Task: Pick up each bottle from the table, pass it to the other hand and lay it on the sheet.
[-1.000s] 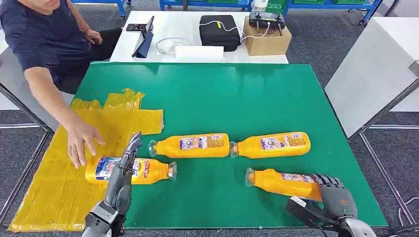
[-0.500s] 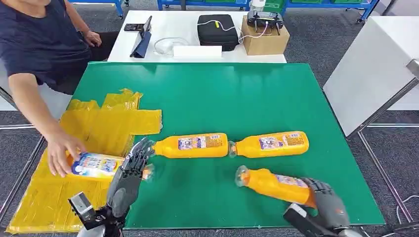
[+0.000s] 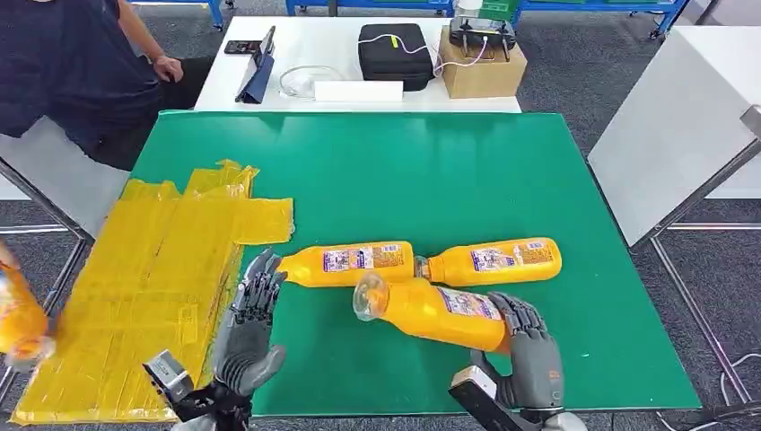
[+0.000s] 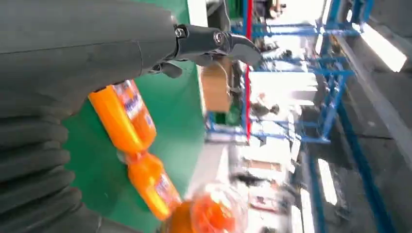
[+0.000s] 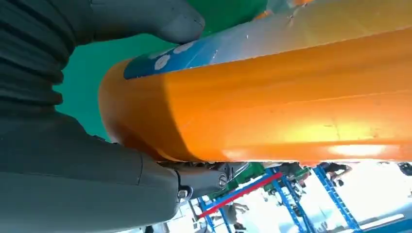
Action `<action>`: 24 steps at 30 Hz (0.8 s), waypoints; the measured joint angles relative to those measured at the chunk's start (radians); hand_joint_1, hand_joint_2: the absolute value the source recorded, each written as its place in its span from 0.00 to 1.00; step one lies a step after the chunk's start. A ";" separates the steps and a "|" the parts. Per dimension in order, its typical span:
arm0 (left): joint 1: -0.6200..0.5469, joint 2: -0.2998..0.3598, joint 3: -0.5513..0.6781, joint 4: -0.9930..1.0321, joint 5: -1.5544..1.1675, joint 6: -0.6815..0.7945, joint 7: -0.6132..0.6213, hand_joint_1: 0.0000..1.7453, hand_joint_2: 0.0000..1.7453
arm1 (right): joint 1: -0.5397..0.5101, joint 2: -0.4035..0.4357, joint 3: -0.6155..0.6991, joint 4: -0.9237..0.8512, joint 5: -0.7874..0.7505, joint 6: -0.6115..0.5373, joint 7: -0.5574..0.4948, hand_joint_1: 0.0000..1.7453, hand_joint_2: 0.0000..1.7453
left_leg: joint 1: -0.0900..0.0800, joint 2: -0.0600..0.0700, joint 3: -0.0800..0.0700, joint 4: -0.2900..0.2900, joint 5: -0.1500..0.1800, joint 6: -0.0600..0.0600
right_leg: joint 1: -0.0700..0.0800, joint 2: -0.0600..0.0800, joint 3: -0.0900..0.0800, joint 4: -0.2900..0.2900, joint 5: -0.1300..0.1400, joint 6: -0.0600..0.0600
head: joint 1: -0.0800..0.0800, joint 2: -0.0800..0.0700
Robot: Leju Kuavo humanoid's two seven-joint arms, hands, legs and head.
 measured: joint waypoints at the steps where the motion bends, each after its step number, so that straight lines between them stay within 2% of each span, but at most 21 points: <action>1: 0.000 -0.005 -0.006 0.000 -0.016 0.027 0.000 0.00 1.00 | -0.001 0.012 0.013 0.000 0.010 0.000 0.000 1.00 1.00 | 0.000 0.000 0.000 0.000 0.000 0.000 | 0.000 0.000 0.000 0.000 0.000 0.000 | -0.001 0.000; 10: -0.004 -0.016 -0.109 0.007 -0.033 0.154 0.000 0.00 1.00 | -0.050 0.054 0.126 0.034 0.040 -0.031 0.066 1.00 1.00 | 0.000 0.001 -0.002 0.000 0.000 0.000 | 0.000 0.000 -0.002 0.000 0.000 0.000 | 0.000 0.000; 24: -0.030 0.004 -0.191 0.058 0.040 0.072 0.000 0.00 1.00 | -0.142 0.114 0.262 0.208 0.036 -0.052 0.087 1.00 1.00 | 0.000 0.000 -0.004 0.000 0.000 0.000 | 0.000 0.000 -0.005 0.000 0.000 0.000 | -0.001 0.000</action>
